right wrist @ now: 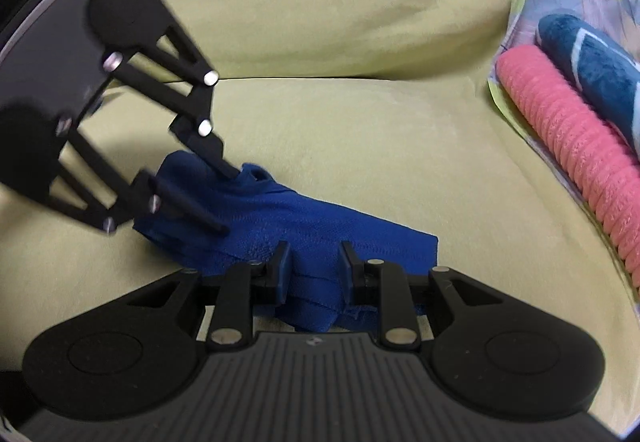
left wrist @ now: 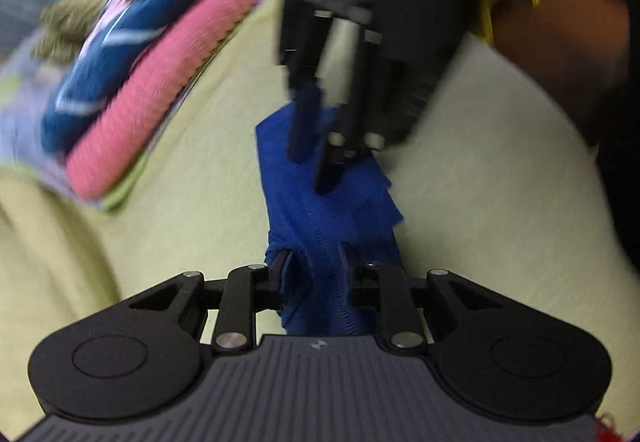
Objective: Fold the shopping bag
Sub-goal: 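Grasp the folded blue bag with the right gripper and lift it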
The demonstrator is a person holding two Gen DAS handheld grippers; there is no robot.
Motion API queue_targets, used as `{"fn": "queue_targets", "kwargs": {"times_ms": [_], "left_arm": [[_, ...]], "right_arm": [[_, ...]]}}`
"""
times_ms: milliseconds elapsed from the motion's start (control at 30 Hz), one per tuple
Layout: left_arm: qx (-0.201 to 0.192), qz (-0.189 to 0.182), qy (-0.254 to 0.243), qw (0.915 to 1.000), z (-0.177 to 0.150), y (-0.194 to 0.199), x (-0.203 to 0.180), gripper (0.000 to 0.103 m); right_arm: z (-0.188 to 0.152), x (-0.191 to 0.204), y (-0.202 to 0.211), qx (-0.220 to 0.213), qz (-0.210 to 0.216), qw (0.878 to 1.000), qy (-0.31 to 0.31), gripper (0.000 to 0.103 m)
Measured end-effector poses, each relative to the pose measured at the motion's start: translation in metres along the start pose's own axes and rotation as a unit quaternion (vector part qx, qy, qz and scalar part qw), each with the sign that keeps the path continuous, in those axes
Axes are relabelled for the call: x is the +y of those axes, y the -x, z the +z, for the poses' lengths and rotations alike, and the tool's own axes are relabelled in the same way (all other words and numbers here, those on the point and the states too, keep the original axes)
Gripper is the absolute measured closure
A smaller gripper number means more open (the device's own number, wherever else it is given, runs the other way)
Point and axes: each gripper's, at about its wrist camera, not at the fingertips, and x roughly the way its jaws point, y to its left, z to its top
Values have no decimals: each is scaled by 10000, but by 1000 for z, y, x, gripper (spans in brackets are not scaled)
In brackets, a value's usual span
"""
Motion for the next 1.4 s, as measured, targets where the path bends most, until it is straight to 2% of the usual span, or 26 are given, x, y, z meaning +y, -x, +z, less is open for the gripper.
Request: {"fn": "queue_targets", "kwargs": {"times_ms": [100, 167, 200, 267, 333, 400, 467, 500, 600, 667, 700, 733, 800, 833, 867, 967, 1000, 1100, 1133, 1233, 1267, 1300, 1333, 1400], "left_arm": [[158, 127, -302, 9993, 4, -4, -11, 79], [200, 120, -336, 9992, 2, -5, -12, 79], [212, 117, -356, 9991, 1, -4, -13, 79], [248, 121, -373, 9989, 2, -6, -14, 79], [278, 115, -348, 9989, 7, -10, -16, 79], [306, 112, -334, 9989, 9, -12, -14, 79], [318, 121, -339, 9988, 10, -12, -14, 79], [324, 122, -338, 9988, 10, -12, -14, 79], [348, 143, -357, 9987, 10, -12, -15, 79], [353, 201, -399, 9984, 11, -11, -17, 79], [346, 230, -408, 9983, 11, -11, -18, 79], [334, 254, -413, 9983, 10, -10, -19, 79], [303, 306, -447, 9981, 9, -10, -22, 79], [291, 325, -455, 9980, 9, -10, -22, 79], [277, 338, -448, 9980, 8, -9, -22, 79], [264, 349, -353, 9984, 6, -9, -20, 79], [266, 348, -311, 9986, 5, -10, -18, 79], [273, 338, -155, 9989, 2, -10, -13, 79], [277, 316, -53, 9991, 1, -10, -10, 79], [234, 242, 262, 9991, -4, -11, -2, 80], [197, 235, 299, 9991, -5, -11, -1, 80], [172, 244, 304, 9991, -6, -11, -1, 80], [165, 258, 302, 9991, -6, -11, -1, 80], [151, 243, 357, 9990, -6, -11, 1, 80]], "right_arm": [[2, -6, -1, 20, 100, 9995, -293, 80], [6, -17, -2, 67, 242, 9963, -822, 80], [7, -24, -2, 80, 337, 9919, -1219, 80], [6, -42, 1, 66, 558, 9734, -2221, 80], [-5, -56, 10, 6, 736, 9412, -3299, 78], [-23, -63, 25, -143, 789, 9005, -4275, 74], [-46, -65, 39, -289, 822, 8564, -5089, 56], [-58, -63, 43, -280, 843, 8363, -5410, 54], [-83, -52, 39, -180, 1044, 7936, -5992, 53], [-88, -45, 28, -123, 1130, 7754, -6211, 50], [-88, -41, 24, -190, 1119, 7708, -6269, 47], [-84, -39, 21, -313, 1079, 7697, -6284, 41], [-76, -33, 14, -482, 985, 7727, -6253, 38], [-71, -31, 11, -461, 884, 7753, -6237, 38], [-66, -30, 9, -440, 783, 7778, -6220, 32], [-51, -24, 0, -377, 472, 7857, -6157, 31], [-47, -20, -2, -349, 332, 7916, -6092, 31], [-29, -13, -5, -130, -207, 8197, -5722, 51], [-23, -13, -8, -58, -366, 8303, -5562, 66], [-7, -16, -22, 90, -408, 8644, -5011, 68], [-2, -20, -25, 194, -360, 8709, -4897, 67], [1, -24, -29, 277, -289, 8741, -4841, 65], [-3, -30, -30, 276, -140, 8656, -4999, 61], [-7, -32, -33, 258, -8, 8644, -5021, 58]]}}
